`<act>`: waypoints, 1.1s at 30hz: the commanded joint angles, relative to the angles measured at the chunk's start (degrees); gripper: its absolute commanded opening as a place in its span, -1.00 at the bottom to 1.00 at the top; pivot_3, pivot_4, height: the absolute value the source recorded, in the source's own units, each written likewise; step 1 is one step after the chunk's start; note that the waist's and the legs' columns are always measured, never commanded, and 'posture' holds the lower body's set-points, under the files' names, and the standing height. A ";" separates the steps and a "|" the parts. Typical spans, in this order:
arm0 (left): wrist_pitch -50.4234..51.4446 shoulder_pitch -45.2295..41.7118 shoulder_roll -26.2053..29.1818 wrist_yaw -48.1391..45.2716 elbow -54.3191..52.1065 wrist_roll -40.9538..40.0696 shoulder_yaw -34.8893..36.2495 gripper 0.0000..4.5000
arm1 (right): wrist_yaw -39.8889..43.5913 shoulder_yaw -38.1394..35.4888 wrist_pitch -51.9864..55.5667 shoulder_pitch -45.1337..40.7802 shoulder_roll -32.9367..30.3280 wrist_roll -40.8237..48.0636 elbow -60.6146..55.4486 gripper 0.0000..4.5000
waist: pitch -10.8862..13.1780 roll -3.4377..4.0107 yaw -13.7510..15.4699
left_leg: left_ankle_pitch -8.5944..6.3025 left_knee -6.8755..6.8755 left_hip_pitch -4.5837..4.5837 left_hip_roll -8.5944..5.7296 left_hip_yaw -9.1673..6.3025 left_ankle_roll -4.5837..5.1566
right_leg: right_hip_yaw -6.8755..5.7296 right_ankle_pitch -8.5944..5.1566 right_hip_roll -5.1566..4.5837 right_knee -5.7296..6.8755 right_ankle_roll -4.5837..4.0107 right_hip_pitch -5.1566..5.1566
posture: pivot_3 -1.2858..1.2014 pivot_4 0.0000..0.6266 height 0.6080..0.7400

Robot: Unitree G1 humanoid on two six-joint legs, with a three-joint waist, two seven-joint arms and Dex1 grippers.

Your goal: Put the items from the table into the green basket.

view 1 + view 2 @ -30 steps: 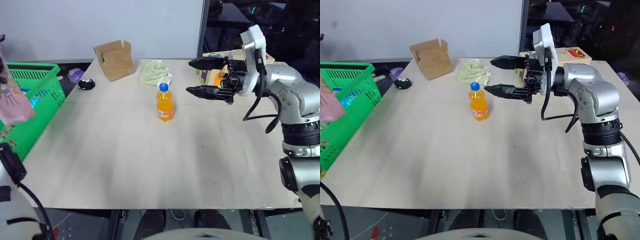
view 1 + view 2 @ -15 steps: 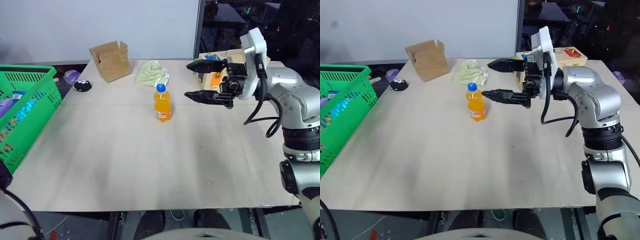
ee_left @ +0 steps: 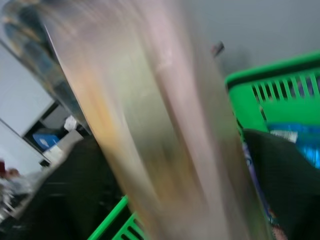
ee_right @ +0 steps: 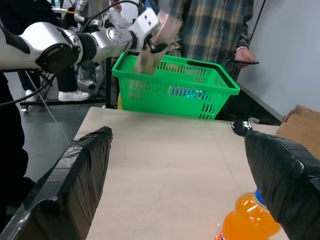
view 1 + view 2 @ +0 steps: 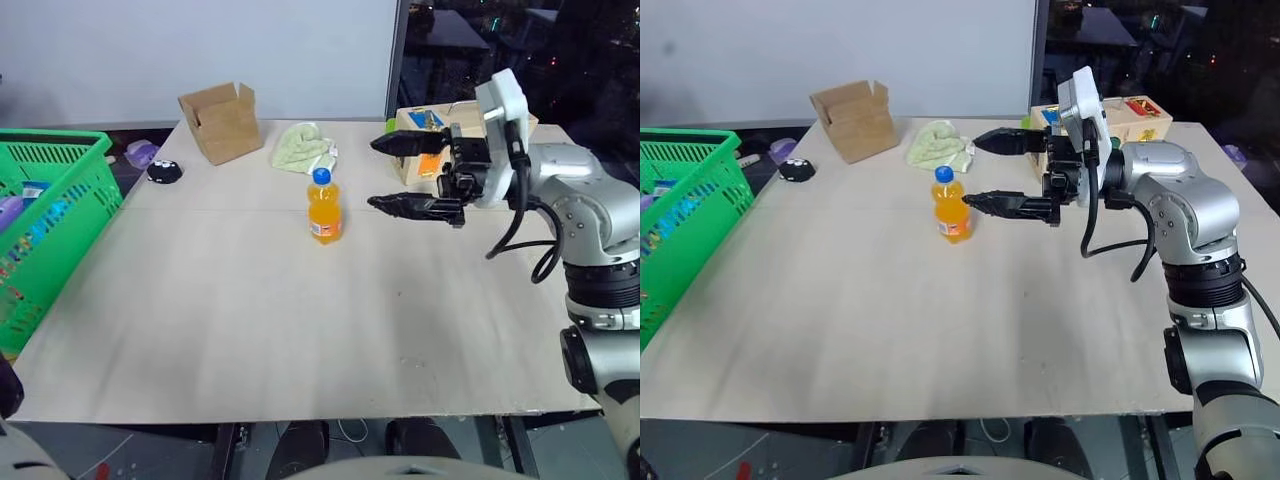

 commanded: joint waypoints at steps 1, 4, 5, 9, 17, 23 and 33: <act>0.86 -5.08 -3.91 -15.77 -7.59 -5.92 1.02 0.97 | -0.62 -1.01 0.22 0.33 -0.95 0.33 -2.15 1.00 | -0.02 0.00 0.54 | 0.01 0.01 0.01 0.00 0.00 -0.01 | -0.02 0.00 0.00 -0.01 0.00 0.03 | 0.07 -1.00 1.00; 21.39 1.98 -12.92 -44.31 -30.40 -22.72 0.06 0.97 | -1.70 -1.80 -0.22 2.35 -2.09 -0.41 -2.75 1.00 | -0.22 0.24 1.84 | 0.04 0.03 0.06 -0.03 -0.02 -0.06 | -0.08 0.00 -0.04 -0.07 -0.01 0.20 | 0.07 -1.00 1.00; 27.21 7.61 -13.99 -49.39 -39.77 -27.14 -0.73 0.97 | -2.25 -1.93 -0.40 3.01 -2.43 -0.83 -2.96 1.00 | -0.24 0.35 1.66 | 0.04 0.04 0.13 -0.05 0.02 -0.06 | -0.05 -0.01 -0.08 -0.15 -0.01 0.34 | 0.07 -1.00 1.00; 39.81 25.45 -16.39 -52.45 -64.72 -31.81 -4.97 0.97 | -4.81 -3.19 0.12 6.06 -3.90 -1.15 -4.78 1.00 | -0.34 0.37 -1.70 | 0.02 0.03 0.13 -0.01 0.11 -0.03 | 0.17 -0.01 -0.10 -0.16 -0.02 0.27 | 0.05 -1.00 1.00; 42.93 27.99 -25.57 -45.74 -71.50 -26.83 -13.10 0.97 | -7.38 -6.49 2.51 12.23 -9.01 0.34 -9.33 1.00 | -0.29 0.51 -2.45 | 0.02 -0.08 0.62 0.28 0.11 -0.02 | 0.15 -0.02 0.20 0.00 -0.29 0.51 | 0.00 -1.00 1.00; 41.61 18.67 -33.56 -41.70 -64.64 -20.26 -19.83 0.97 | -8.55 -7.46 3.60 15.21 -11.91 0.53 -12.43 1.00 | -0.30 0.55 -2.35 | 0.01 -0.12 1.13 0.24 0.12 -0.02 | 0.11 -0.03 0.18 -0.81 -0.26 1.40 | -0.04 -1.00 1.00; 40.34 12.68 -39.86 -37.89 -58.16 -16.22 -20.84 0.97 | -9.97 -7.81 2.46 19.24 -15.56 -1.74 -14.53 1.00 | -0.32 0.57 -5.00 | -0.09 -0.15 1.04 0.16 0.05 0.14 | 0.14 -0.01 0.09 -0.91 -0.22 1.39 | -0.09 -1.00 1.00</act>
